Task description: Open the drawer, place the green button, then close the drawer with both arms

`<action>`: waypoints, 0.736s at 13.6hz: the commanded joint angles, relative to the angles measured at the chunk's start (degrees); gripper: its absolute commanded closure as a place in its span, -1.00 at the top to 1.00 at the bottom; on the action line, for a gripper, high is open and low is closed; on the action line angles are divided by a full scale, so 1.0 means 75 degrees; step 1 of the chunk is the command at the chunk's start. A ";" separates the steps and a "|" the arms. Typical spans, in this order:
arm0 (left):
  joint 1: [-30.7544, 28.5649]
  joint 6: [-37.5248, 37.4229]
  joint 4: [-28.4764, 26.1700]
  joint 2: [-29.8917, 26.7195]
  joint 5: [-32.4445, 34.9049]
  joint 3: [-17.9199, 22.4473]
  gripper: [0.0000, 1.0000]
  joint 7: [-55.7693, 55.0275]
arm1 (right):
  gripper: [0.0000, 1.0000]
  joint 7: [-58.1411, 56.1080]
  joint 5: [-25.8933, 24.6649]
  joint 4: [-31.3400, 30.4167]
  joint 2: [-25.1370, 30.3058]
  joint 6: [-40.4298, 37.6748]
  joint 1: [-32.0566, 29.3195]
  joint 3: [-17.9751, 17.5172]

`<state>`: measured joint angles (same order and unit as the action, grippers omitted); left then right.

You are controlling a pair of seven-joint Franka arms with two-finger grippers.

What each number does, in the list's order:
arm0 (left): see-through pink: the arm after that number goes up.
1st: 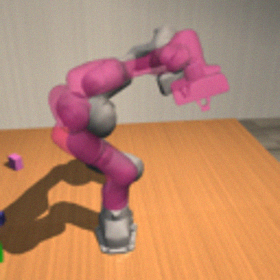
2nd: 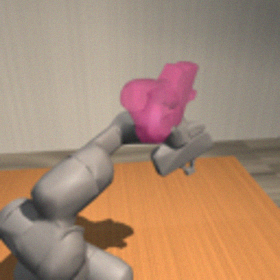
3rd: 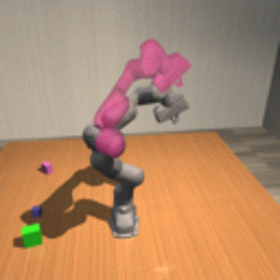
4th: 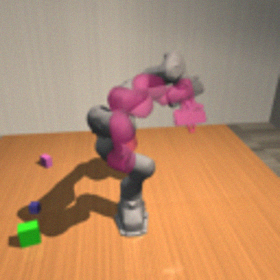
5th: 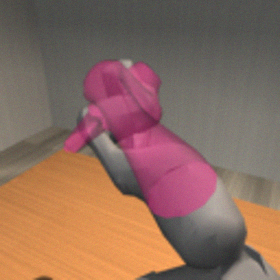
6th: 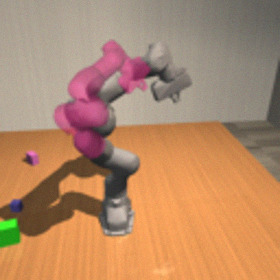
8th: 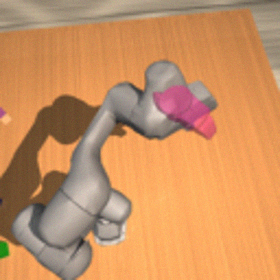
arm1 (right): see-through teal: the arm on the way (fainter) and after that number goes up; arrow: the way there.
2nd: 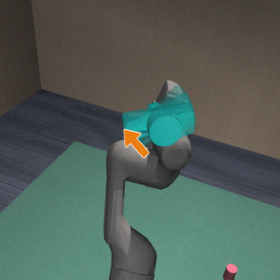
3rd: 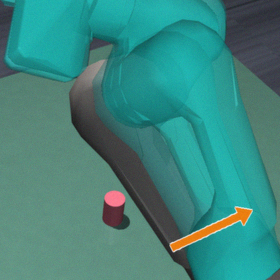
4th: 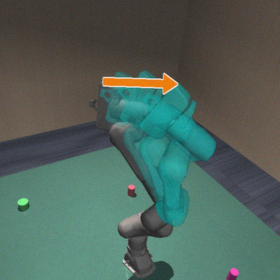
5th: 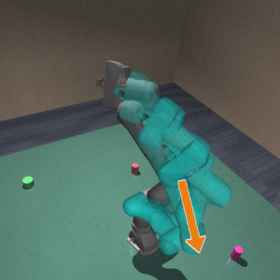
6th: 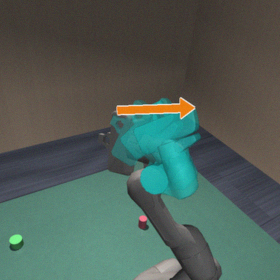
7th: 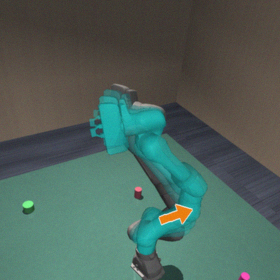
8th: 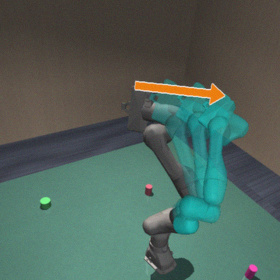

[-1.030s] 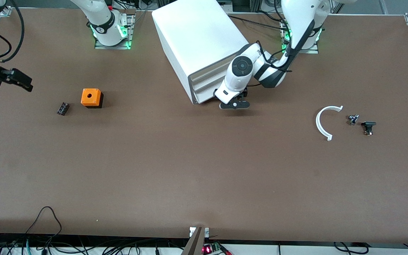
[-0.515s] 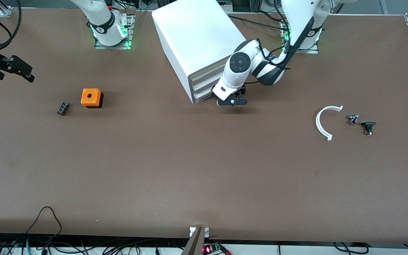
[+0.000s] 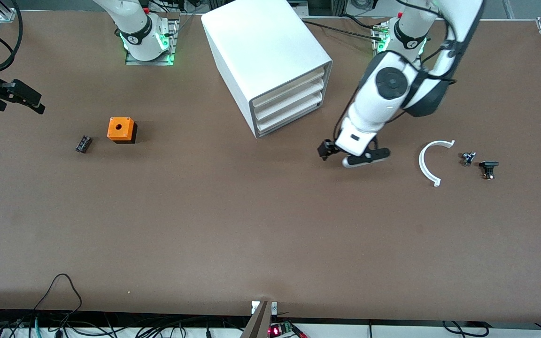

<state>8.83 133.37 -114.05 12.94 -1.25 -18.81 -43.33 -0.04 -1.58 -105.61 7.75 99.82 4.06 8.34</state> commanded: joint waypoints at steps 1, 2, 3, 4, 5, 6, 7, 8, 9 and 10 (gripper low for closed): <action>-0.0391 -0.1231 0.0720 -0.0458 -0.0021 0.0139 1.00 0.1062 | 1.00 0.0040 0.0117 0.0194 -0.0084 -0.0078 0.0126 -0.0046; -0.0415 -0.1851 0.1140 -0.0505 -0.0056 0.0466 1.00 0.1565 | 1.00 0.0029 0.0093 0.0194 -0.0084 -0.0090 0.0162 -0.0058; -0.0415 -0.2564 0.1667 -0.0506 -0.0102 0.0840 1.00 0.2255 | 1.00 0.0017 0.0070 0.0194 -0.0084 -0.0090 0.0162 -0.0058; -0.0415 -0.3175 0.2124 -0.0506 -0.0103 0.1122 1.00 0.2981 | 1.00 0.0029 0.0081 0.0194 -0.0084 -0.0090 0.0162 -0.0058; -0.0415 -0.3645 0.2465 -0.0541 -0.0114 0.1404 1.00 0.3650 | 1.00 0.0017 0.0093 0.0194 -0.0096 -0.0090 0.0162 -0.0058; -0.0415 -0.4079 0.2736 -0.0680 -0.0115 0.1604 1.00 0.4132 | 1.00 0.0017 0.0082 0.0194 -0.0096 -0.0102 0.0162 -0.0058; -0.0415 -0.4408 0.2912 -0.0775 -0.0080 0.1675 1.00 0.4462 | 1.00 -0.0006 0.0093 0.0194 -0.0096 -0.0102 0.0162 -0.0058; -0.0427 -0.4702 0.3088 -0.0833 -0.0010 0.1688 1.00 0.4627 | 1.00 0.0017 0.0093 0.0194 -0.0108 -0.0102 0.0162 -0.0058; -0.0415 -0.5099 0.3276 -0.0915 0.0002 0.1839 1.00 0.4687 | 1.00 -0.0006 0.0093 0.0194 -0.0096 -0.0102 0.0162 -0.0058; -0.0415 -0.5416 0.3451 -0.0951 0.0003 0.2014 1.00 0.4688 | 1.00 0.0017 0.0082 0.0194 -0.0096 -0.0102 0.0162 -0.0058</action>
<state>5.22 97.49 -91.06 6.38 -1.27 -5.54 -10.32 -0.04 -1.58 -105.54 7.58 99.81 5.04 7.74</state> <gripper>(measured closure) 0.000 0.000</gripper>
